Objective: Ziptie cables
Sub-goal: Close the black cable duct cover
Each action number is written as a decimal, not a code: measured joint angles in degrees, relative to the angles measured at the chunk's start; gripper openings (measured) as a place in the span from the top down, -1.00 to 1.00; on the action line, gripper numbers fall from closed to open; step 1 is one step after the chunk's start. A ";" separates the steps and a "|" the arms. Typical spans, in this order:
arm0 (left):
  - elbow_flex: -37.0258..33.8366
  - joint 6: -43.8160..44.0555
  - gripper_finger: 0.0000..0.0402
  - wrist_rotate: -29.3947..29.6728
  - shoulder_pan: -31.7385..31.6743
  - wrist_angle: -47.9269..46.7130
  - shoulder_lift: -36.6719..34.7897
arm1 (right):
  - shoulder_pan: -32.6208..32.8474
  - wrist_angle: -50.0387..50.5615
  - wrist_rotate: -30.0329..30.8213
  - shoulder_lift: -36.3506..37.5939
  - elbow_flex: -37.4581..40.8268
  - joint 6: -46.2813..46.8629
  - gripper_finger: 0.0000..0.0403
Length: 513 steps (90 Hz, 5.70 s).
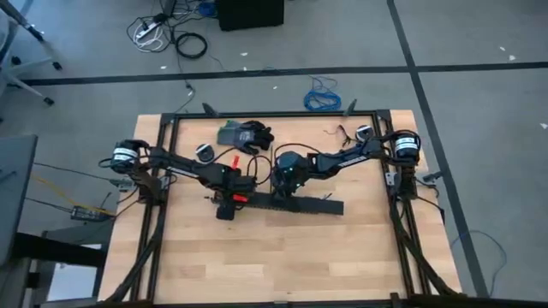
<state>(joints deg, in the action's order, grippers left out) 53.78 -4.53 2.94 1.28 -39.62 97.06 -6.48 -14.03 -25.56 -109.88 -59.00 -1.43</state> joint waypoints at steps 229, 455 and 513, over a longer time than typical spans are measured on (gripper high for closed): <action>-6.69 3.30 -0.25 0.41 -0.04 -3.37 -5.84 | -0.96 3.77 -4.69 -0.55 -4.37 -0.17 1.00; -10.10 5.01 -0.24 0.68 -0.04 -4.30 -12.63 | -0.77 16.45 -4.88 -2.58 -11.69 -2.33 1.00; -10.14 4.88 -0.24 0.82 -0.04 -3.93 -12.63 | -1.62 6.46 -6.04 -8.97 -11.93 -0.76 1.00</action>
<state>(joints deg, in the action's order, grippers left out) 43.64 0.34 3.76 1.23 -43.55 84.42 -8.10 -7.57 -31.59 -118.85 -70.94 -2.20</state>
